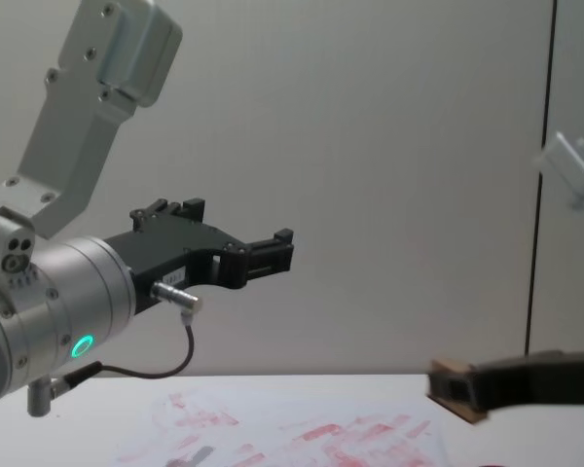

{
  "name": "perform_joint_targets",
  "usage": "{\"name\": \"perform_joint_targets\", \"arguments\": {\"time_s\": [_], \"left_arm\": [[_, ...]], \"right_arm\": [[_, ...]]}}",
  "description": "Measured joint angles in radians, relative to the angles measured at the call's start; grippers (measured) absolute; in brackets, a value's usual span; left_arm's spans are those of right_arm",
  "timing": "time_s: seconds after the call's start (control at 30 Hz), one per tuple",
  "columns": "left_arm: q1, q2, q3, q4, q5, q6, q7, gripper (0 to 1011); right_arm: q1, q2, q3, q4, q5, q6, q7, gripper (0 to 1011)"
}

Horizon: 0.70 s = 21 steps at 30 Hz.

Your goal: Use the one hand to pick up the stamp and affix it onto the A4 paper.

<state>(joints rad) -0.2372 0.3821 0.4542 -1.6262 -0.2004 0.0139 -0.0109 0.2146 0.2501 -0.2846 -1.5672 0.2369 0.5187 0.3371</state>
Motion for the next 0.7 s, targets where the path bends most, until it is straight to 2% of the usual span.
{"name": "perform_joint_targets", "arguments": {"time_s": [0.3, 0.7], "left_arm": [[0.0, 0.0, 0.0, 0.0, 0.0, 0.0, 0.0, 1001], [0.0, 0.0, 0.0, 0.0, 0.0, 0.0, 0.0, 1001]], "right_arm": [[-0.027, 0.044, 0.012, 0.002, -0.038, 0.004, 0.014, 220], [-0.031, 0.064, 0.012, 0.038, -0.086, -0.002, 0.034, 220]]}}
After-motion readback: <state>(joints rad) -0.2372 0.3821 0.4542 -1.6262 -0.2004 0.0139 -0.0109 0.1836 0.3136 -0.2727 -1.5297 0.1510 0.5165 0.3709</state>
